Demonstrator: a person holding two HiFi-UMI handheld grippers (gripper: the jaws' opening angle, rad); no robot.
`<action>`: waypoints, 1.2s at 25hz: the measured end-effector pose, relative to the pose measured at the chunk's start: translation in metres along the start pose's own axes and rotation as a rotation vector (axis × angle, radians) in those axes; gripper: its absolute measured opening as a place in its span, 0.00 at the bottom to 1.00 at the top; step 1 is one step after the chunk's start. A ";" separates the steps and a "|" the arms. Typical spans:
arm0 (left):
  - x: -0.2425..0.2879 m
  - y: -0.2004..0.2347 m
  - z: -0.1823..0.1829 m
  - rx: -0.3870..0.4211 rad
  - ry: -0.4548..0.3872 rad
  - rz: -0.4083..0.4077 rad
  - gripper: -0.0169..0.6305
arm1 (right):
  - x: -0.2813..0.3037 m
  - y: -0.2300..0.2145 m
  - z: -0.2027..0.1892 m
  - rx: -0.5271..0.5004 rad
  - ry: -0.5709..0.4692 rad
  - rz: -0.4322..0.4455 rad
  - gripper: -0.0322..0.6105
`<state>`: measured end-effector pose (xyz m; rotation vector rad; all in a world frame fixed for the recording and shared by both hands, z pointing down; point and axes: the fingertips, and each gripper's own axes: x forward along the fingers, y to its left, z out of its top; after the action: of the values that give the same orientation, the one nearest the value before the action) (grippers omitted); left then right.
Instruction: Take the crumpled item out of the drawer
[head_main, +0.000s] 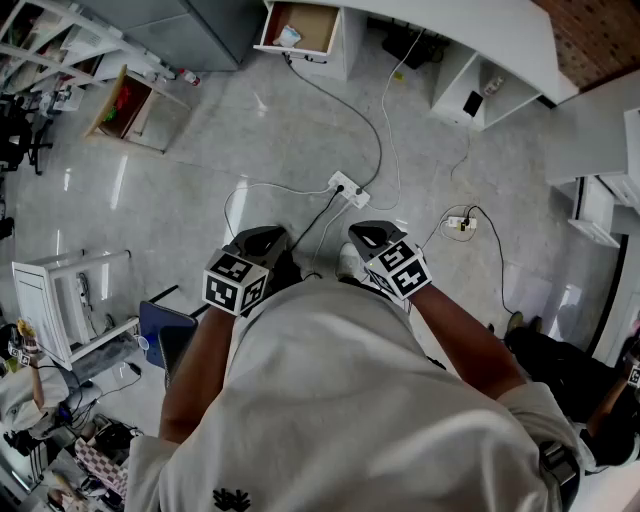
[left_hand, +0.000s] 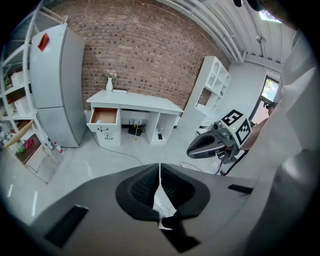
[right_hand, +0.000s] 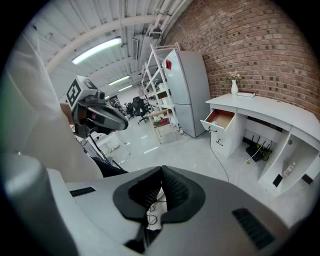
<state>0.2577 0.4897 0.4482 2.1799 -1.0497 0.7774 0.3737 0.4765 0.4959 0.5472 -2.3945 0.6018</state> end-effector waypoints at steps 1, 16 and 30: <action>0.001 0.005 0.001 0.001 0.001 -0.005 0.07 | 0.004 -0.002 0.003 0.002 0.002 -0.004 0.10; 0.007 0.198 0.070 0.082 -0.035 -0.169 0.07 | 0.144 -0.019 0.112 0.075 0.079 -0.123 0.10; -0.037 0.419 0.109 0.052 -0.070 -0.160 0.07 | 0.301 -0.043 0.280 -0.013 0.085 -0.199 0.10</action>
<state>-0.0781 0.2136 0.4573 2.3169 -0.8844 0.6668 0.0485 0.2213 0.5000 0.7294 -2.2296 0.5118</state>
